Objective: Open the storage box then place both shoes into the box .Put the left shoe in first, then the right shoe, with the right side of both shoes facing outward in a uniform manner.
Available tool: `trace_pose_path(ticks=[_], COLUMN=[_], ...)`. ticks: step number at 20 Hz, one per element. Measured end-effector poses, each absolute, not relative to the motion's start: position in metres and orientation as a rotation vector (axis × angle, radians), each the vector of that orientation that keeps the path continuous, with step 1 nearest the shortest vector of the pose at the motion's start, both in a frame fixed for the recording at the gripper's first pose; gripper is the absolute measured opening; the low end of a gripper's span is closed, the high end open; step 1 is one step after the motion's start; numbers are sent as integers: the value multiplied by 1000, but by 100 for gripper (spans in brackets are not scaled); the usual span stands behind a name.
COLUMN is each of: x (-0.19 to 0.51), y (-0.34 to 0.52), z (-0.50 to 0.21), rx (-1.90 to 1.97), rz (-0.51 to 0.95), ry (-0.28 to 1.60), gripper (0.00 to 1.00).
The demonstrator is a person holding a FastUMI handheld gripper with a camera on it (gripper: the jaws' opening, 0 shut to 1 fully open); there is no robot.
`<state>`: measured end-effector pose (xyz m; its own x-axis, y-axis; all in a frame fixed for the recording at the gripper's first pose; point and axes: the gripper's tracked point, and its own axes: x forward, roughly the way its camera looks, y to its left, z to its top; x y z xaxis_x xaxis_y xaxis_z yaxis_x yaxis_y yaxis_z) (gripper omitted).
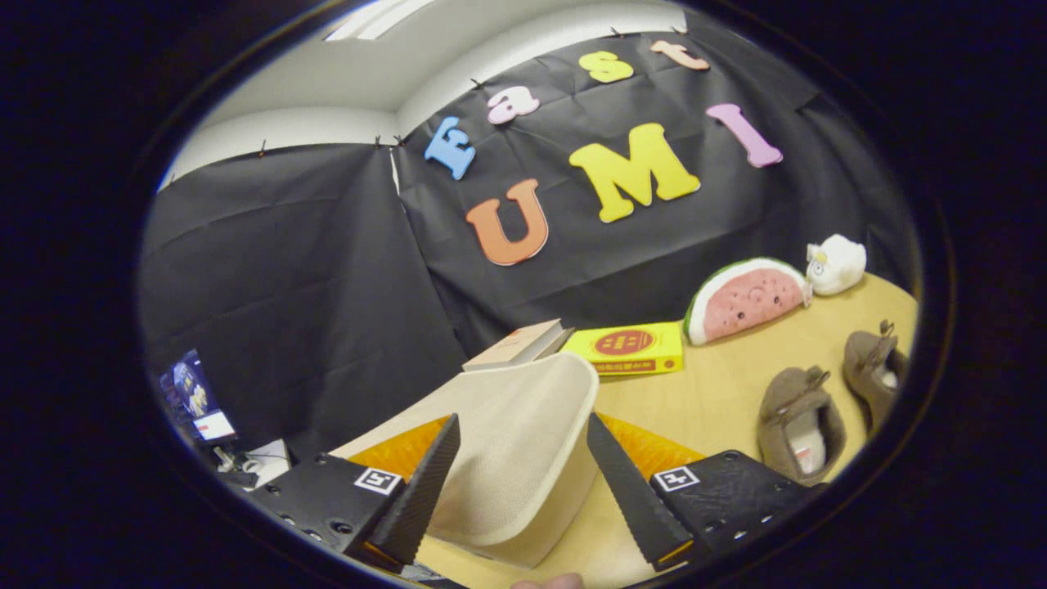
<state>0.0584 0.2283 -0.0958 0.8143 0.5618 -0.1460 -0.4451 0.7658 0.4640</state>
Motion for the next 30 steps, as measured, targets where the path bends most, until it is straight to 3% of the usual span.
trace_pose_path(ticks=[13,17,19,20,21,30], x=[64,73,70,67,65,76], y=[247,226,230,230,231,258], z=[-118,-96,-84,-82,-78,5], rx=[810,856,839,831,822,582], rz=[647,591,610,612,620,683], ry=[514,448,436,446,449,358], gripper=[95,65,15,15,4,0])
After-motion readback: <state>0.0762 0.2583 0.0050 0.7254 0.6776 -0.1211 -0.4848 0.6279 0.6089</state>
